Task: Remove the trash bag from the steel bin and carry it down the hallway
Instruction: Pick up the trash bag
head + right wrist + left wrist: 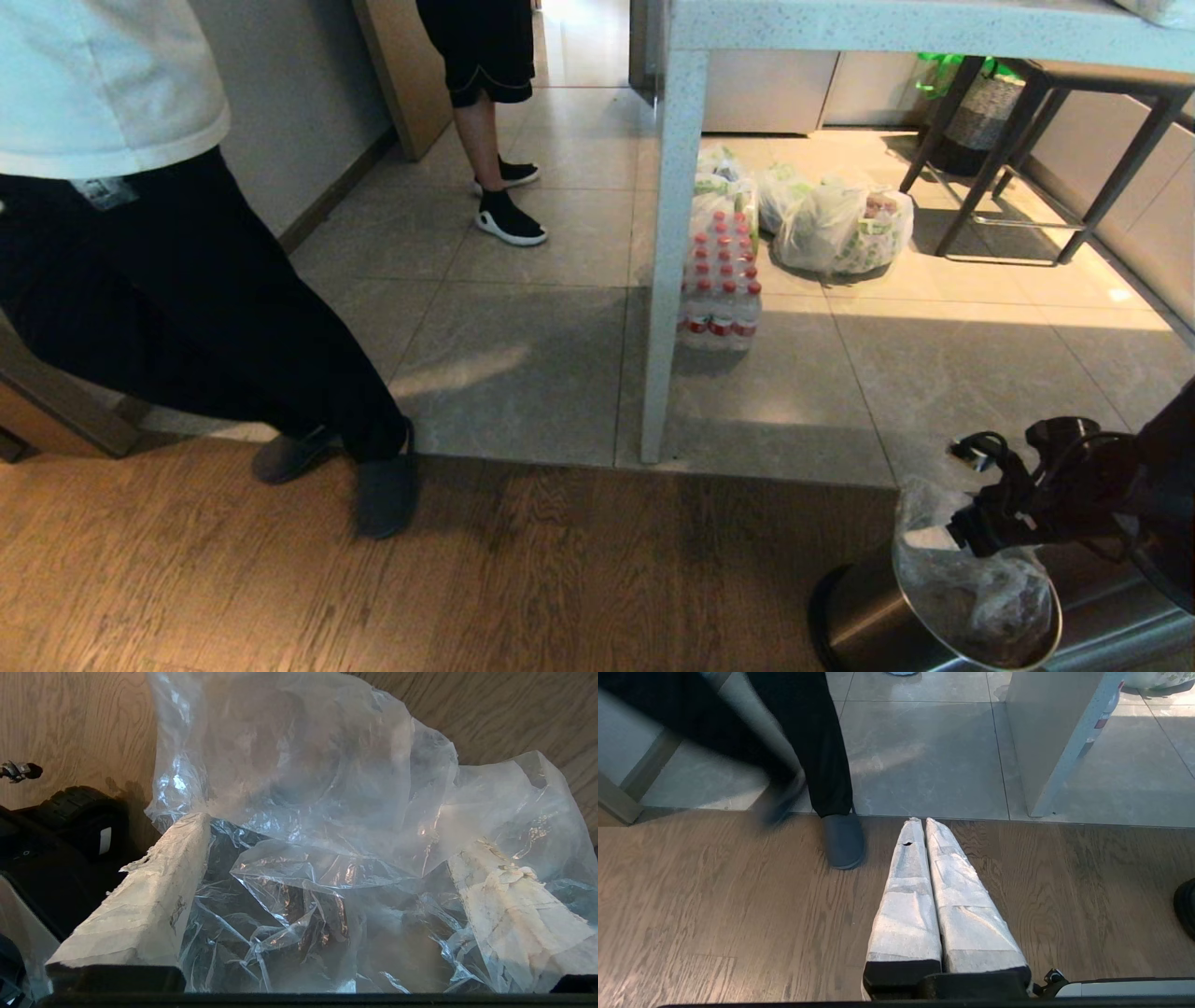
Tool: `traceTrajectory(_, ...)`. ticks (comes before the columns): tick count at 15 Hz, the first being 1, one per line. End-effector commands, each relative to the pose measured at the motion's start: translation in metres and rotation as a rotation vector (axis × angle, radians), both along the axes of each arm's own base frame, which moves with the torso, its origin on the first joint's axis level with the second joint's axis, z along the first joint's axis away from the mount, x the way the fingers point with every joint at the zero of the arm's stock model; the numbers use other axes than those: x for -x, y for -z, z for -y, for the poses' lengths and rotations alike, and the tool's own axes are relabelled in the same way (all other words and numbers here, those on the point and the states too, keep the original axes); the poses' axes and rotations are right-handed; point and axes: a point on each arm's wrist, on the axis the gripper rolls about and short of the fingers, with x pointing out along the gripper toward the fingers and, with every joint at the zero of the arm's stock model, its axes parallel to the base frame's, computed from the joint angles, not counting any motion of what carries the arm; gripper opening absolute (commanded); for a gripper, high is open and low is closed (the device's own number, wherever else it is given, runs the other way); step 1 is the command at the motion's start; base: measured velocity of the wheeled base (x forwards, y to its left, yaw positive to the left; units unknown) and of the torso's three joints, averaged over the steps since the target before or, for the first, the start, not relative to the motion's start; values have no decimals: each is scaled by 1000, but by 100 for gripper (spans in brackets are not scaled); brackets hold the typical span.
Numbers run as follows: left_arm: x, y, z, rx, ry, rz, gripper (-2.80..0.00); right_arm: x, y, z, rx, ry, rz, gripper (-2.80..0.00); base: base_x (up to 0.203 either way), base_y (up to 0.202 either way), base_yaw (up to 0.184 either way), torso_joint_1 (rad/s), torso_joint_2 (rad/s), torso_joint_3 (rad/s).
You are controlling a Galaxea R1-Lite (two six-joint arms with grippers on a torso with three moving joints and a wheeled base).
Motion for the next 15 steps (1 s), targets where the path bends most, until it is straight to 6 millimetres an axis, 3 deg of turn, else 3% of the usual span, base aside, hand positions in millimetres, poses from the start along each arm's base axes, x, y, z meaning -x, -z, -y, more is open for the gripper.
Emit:
traceTrajectory(1, 0, 0, 0, 0, -1, -2, -280, -1, 2, -1, -5, -8, 3, 0, 0, 0, 0, 0, 0, 0)
traceTrajectory(8, 0, 0, 0, 0, -1, -2, -280, 0, -2, 0, 2, -5, 3, 0, 0, 0, 0, 0, 0, 0)
traceTrajectory(11, 0, 0, 0, 0, -1, -2, -280, 7, -19, 0, -3, 6, 2, 0, 0, 0, 0, 0, 0, 0)
traceTrajectory(12, 0, 0, 0, 0, -1, -2, -280, 15, -20, 0, -18, 16, -19, -280, 0, 0, 0, 0, 0, 0)
traceTrajectory(15, 0, 0, 0, 0, -1, -2, -280, 18, -27, -1, -11, 13, -8, -280, 0, 0, 0, 0, 0, 0)
